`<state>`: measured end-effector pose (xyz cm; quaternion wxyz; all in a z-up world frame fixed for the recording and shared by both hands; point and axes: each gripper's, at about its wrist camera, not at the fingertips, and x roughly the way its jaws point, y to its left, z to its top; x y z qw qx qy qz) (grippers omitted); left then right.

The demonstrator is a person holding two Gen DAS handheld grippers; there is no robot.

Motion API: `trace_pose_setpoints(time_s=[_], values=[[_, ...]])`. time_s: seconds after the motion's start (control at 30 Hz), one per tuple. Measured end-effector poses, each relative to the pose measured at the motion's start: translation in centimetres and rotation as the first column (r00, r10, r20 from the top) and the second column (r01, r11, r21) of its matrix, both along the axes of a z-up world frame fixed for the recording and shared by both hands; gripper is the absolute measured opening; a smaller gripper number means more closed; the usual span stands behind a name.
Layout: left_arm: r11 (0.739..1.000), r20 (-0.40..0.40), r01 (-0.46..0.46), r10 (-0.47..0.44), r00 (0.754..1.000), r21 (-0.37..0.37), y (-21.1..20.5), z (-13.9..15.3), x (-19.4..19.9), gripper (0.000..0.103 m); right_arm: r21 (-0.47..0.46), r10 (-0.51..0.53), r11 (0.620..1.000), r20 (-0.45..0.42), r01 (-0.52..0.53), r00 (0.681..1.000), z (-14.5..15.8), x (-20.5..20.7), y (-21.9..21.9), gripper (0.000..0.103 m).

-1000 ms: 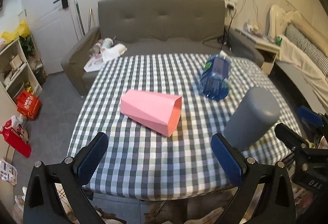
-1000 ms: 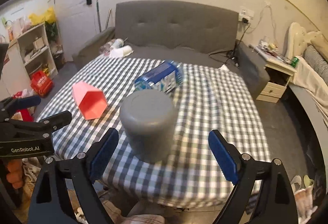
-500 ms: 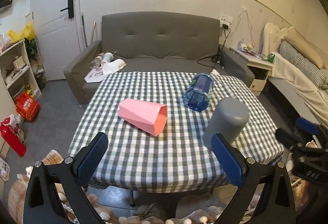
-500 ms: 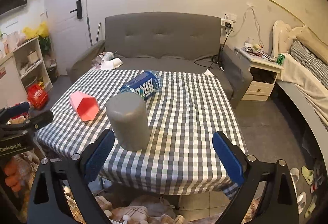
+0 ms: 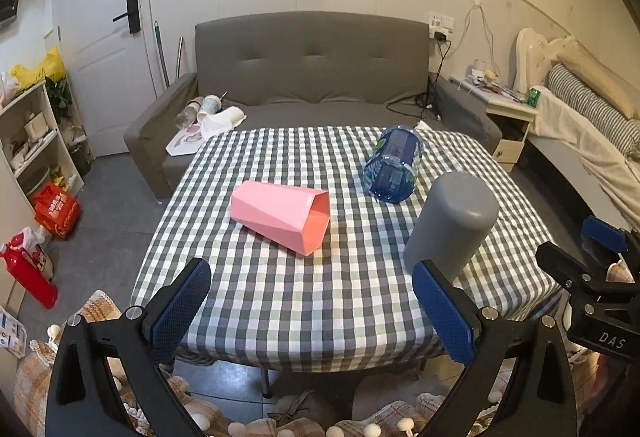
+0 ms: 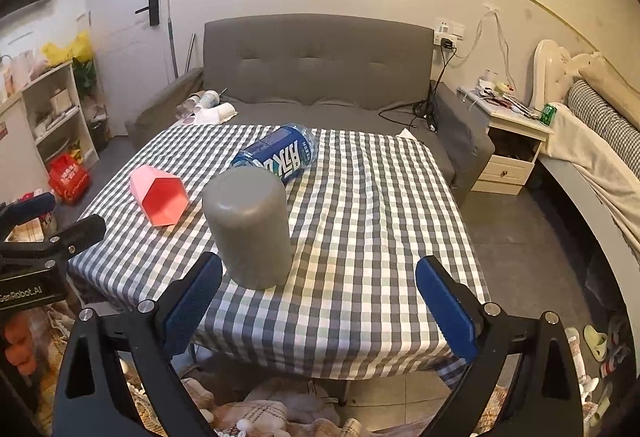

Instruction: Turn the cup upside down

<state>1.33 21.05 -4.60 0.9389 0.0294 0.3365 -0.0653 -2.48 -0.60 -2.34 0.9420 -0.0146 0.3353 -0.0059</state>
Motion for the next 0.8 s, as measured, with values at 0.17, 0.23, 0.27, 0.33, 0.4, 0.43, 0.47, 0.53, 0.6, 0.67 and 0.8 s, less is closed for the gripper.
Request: trace_pose_setpoints(time_s=[0.17, 0.23, 0.27, 0.33, 0.4, 0.43, 0.47, 0.53, 0.6, 0.67, 0.8], values=[[1.0, 0.008, -0.004, 0.004, 1.0, 0.004, 0.0, 0.03, -0.05, 0.103, -0.002, 0.002, 1.0, -0.006, -0.002, 1.0, -0.11, 0.06, 0.08, 0.098], [1.0, 0.005, -0.003, 0.003, 1.0, 0.0, 0.01, 0.04, -0.05, 0.103, -0.002, 0.002, 1.0, -0.005, -0.002, 1.0, -0.14, 0.0, 0.1, 0.098], [1.0, 0.01, -0.005, 0.005, 1.0, 0.002, 0.0, 0.08, -0.08, 0.103, -0.002, 0.001, 1.0, -0.003, -0.001, 1.0, -0.11, -0.03, 0.08, 0.098], [1.0, 0.016, -0.005, 0.005, 1.0, 0.004, -0.02, 0.2, -0.17, 0.103, -0.003, 0.0, 1.0, -0.001, 0.0, 1.0, -0.17, -0.07, 0.08, 0.098], [1.0, 0.017, -0.005, 0.005, 1.0, 0.001, -0.02, 0.25, -0.22, 0.103, -0.003, -0.003, 1.0, 0.001, 0.003, 1.0, -0.18, -0.11, 0.0, 0.098], [1.0, 0.016, -0.005, 0.005, 1.0, 0.002, -0.04, 0.22, -0.2, 0.103, -0.001, -0.004, 1.0, 0.002, 0.004, 1.0, -0.19, -0.15, -0.05, 0.098], [1.0, 0.014, -0.005, 0.005, 1.0, 0.005, -0.05, 0.18, -0.25, 0.103, 0.0, -0.005, 1.0, 0.002, 0.005, 1.0, -0.2, -0.14, -0.08, 0.098], [1.0, 0.014, -0.005, 0.004, 1.0, 0.008, -0.09, 0.19, -0.21, 0.103, 0.001, -0.007, 1.0, 0.003, 0.007, 1.0, -0.2, -0.18, -0.09, 0.098], [1.0, 0.014, -0.003, 0.003, 1.0, 0.008, -0.12, 0.21, -0.24, 0.103, 0.001, -0.007, 1.0, 0.002, 0.007, 1.0, -0.19, -0.19, -0.1, 0.098], [1.0, 0.015, -0.005, 0.004, 1.0, 0.01, -0.13, 0.22, -0.27, 0.103, 0.001, -0.006, 1.0, 0.004, 0.006, 1.0, -0.17, -0.2, -0.11, 0.098], [1.0, 0.02, -0.013, 0.012, 1.0, 0.011, -0.02, 0.32, -0.3, 0.103, 0.001, -0.006, 1.0, 0.002, 0.006, 1.0, -0.19, -0.2, -0.12, 0.098]])
